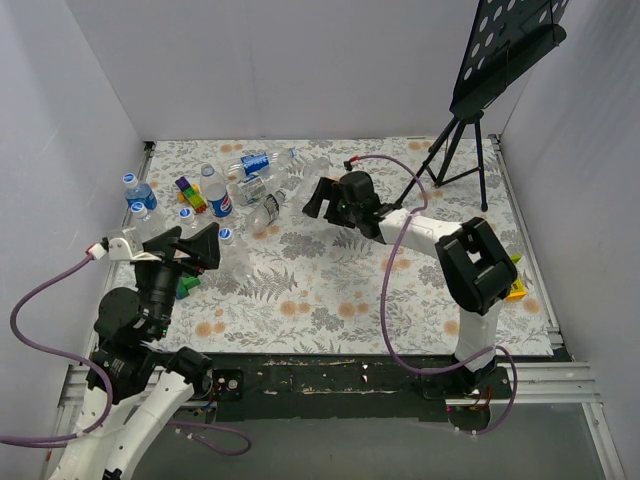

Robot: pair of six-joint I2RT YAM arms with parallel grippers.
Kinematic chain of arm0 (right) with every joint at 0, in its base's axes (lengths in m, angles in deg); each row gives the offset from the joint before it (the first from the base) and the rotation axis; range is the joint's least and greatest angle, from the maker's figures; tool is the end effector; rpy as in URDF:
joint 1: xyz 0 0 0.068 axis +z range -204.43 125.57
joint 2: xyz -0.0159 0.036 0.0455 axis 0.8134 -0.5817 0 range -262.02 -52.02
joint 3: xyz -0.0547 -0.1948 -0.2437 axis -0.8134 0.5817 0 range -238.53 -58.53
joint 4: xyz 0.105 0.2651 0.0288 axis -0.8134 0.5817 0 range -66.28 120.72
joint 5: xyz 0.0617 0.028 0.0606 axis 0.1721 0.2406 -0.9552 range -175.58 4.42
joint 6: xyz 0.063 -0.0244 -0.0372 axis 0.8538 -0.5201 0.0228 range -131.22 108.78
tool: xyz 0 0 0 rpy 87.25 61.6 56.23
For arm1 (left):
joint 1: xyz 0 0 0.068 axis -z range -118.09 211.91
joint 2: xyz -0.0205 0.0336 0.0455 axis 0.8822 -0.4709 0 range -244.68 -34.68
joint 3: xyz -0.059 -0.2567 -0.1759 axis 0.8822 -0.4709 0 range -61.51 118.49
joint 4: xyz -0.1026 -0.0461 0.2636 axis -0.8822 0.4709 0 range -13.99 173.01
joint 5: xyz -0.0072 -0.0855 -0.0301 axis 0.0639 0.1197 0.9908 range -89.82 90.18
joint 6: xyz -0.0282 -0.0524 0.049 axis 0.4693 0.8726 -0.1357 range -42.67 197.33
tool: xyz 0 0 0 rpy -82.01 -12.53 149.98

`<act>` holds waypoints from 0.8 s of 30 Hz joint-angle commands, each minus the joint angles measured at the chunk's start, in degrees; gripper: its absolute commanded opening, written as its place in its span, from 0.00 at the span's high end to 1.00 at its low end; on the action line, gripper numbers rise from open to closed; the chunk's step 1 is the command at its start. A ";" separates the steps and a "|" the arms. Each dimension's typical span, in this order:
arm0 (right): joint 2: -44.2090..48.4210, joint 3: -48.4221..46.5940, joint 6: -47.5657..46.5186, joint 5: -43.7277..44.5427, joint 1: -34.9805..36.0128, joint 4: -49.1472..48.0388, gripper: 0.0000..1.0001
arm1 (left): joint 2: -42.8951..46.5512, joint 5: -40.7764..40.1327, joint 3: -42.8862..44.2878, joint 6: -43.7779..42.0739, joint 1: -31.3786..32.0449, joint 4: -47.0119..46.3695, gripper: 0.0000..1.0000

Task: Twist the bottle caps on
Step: Pick up the plastic bottle at the center of the board.

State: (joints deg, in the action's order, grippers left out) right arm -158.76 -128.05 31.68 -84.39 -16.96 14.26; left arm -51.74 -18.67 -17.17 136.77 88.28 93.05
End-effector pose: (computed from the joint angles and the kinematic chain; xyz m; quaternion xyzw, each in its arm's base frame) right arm 0.3860 0.2941 0.2280 0.0459 0.8548 0.3266 0.4006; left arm 0.0742 -0.0131 0.4063 -0.3005 0.5706 -0.4385 0.6259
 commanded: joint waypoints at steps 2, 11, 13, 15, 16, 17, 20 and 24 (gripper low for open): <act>-7.94 -10.71 5.62 7.24 -0.29 -2.86 0.02 | -1.40 3.38 -0.74 2.08 0.08 0.63 0.02; -24.29 -30.66 7.91 11.47 -2.23 5.66 0.02 | -2.45 5.58 -0.74 4.89 0.08 0.63 0.02; -28.15 -35.49 7.99 10.77 -2.84 7.51 0.02 | -2.71 6.19 -0.74 5.25 0.08 0.72 0.02; -29.92 -37.18 7.99 9.19 -3.28 7.61 0.03 | -3.07 6.46 -0.57 5.60 0.08 0.80 0.02; -30.28 -37.10 8.34 8.74 -3.55 7.43 0.06 | -3.50 6.72 -0.57 5.69 0.00 0.89 0.02; -30.37 -36.40 8.43 7.96 -3.81 6.65 0.08 | -3.86 6.90 -0.31 5.77 0.08 0.89 0.02; -29.15 -32.63 8.79 4.28 -4.69 3.75 0.28 | -5.00 7.77 0.05 6.47 0.08 0.98 0.02; -22.66 -20.34 7.65 2.15 -5.04 -2.40 0.55 | -6.93 10.41 0.40 7.88 0.08 0.63 0.02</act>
State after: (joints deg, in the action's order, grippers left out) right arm -187.41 -158.19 40.05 -79.61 -21.59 15.38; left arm -56.73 -11.68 -17.98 142.97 88.28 93.66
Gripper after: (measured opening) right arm 0.583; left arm 0.981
